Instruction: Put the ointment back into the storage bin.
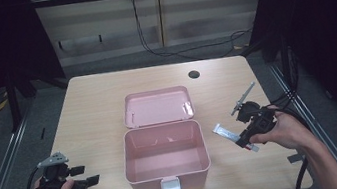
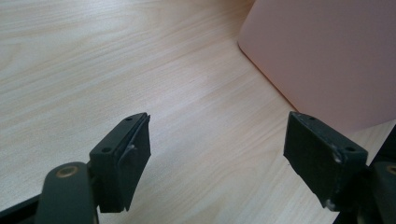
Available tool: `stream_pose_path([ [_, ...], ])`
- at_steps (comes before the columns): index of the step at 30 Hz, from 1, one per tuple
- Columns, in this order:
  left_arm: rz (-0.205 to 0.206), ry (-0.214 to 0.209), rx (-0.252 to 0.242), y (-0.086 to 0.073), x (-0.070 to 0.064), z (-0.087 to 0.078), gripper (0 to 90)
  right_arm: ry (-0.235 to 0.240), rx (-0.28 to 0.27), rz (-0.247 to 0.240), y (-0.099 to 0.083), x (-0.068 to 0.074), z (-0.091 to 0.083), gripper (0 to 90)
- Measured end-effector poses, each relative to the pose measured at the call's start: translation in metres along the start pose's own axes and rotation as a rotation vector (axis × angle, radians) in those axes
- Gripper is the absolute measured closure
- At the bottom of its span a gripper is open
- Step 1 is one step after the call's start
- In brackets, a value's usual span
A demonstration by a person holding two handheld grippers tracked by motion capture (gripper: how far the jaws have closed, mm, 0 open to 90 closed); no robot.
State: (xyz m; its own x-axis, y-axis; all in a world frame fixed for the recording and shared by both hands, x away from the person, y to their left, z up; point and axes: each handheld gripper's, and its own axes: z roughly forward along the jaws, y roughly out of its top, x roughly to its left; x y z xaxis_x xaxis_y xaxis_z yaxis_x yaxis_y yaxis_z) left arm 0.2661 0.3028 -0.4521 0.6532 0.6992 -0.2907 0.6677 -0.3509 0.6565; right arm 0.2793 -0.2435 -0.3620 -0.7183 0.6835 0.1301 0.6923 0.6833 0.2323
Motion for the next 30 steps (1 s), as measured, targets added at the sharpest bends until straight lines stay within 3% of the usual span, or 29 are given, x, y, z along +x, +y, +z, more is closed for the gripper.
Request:
stream_pose_path([
  [9, -0.003, -0.003, 0.0, 0.0, 0.0, 0.0, 22.8, -0.021, -0.023, -0.053, 0.005, 0.007, -0.017, 72.0],
  [11, 0.001, 0.002, -0.003, 0.0, 0.0, -0.001, 22.8, -0.022, -0.028, -0.083, 0.007, 0.01, -0.021, 71.9],
  [20, -0.003, -0.002, -0.005, 0.0, -0.001, -0.001, 22.8, -0.02, -0.024, -0.093, 0.018, 0.017, -0.025, 71.9],
  [26, 0.004, 0.001, -0.005, 0.0, 0.0, -0.001, 22.9, -0.018, -0.018, -0.137, 0.029, 0.024, -0.032, 71.9],
  [30, 0.002, 0.001, -0.007, 0.0, -0.001, -0.001, 22.9, -0.023, -0.017, -0.136, 0.037, 0.028, -0.034, 72.0],
])
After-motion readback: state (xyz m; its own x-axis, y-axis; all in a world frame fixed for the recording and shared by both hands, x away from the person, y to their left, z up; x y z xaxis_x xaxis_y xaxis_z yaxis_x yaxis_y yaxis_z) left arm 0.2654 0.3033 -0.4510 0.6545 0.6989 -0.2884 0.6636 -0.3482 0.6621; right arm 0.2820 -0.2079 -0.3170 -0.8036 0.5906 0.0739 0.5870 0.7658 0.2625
